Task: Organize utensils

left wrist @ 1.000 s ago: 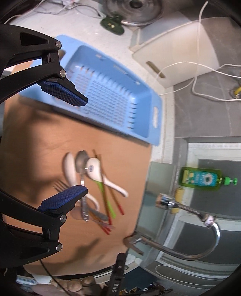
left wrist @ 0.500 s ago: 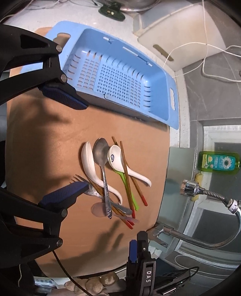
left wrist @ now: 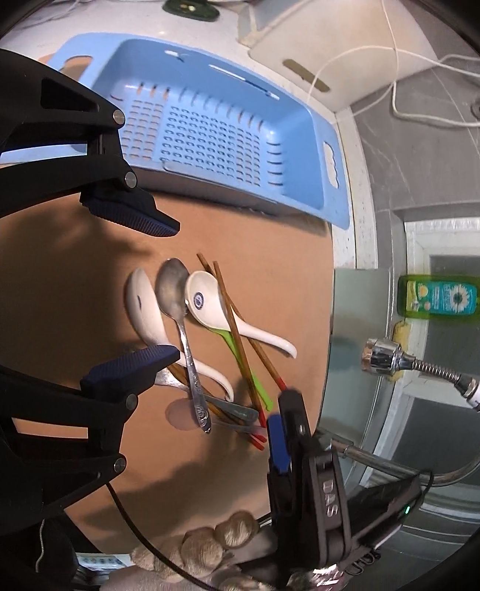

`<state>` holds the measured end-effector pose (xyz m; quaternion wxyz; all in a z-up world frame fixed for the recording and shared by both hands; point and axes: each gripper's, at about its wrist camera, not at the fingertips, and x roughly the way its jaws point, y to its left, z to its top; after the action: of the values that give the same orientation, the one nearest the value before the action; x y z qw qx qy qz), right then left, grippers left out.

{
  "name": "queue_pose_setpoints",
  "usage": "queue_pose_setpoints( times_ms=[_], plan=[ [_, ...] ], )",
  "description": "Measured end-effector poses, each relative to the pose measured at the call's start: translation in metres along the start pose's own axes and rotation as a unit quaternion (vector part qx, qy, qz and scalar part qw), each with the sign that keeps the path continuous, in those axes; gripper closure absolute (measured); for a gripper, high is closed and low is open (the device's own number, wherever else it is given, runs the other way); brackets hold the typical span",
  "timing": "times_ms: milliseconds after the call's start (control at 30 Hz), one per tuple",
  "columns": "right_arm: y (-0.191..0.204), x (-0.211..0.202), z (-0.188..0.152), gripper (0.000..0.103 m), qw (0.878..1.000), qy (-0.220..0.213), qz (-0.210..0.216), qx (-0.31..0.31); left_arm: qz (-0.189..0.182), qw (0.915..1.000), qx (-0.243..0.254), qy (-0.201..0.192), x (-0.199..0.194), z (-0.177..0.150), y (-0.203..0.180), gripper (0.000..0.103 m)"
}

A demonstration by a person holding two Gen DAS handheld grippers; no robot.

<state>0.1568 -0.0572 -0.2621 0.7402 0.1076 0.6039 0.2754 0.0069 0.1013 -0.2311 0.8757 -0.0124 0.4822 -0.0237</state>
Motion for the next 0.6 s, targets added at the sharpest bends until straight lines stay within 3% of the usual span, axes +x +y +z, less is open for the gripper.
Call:
queue_pose_setpoints(
  times_ms=[67, 200, 600],
  plan=[
    [0.001, 0.012, 0.004, 0.063, 1.000, 0.014, 0.007, 0.008, -0.001, 1.0000, 0.006, 0.002, 0.004, 0.003, -0.002, 0.047],
    [-0.001, 0.029, 0.009, 0.063, 0.999, 0.032, 0.016, 0.032, -0.006, 0.9998, 0.015, 0.012, 0.013, 0.011, -0.003, 0.050],
    [0.002, 0.053, 0.028, 0.063, 0.999, 0.025, -0.010, 0.042, -0.021, 0.9978, 0.033, 0.054, 0.039, 0.016, 0.000, 0.050]
  ],
)
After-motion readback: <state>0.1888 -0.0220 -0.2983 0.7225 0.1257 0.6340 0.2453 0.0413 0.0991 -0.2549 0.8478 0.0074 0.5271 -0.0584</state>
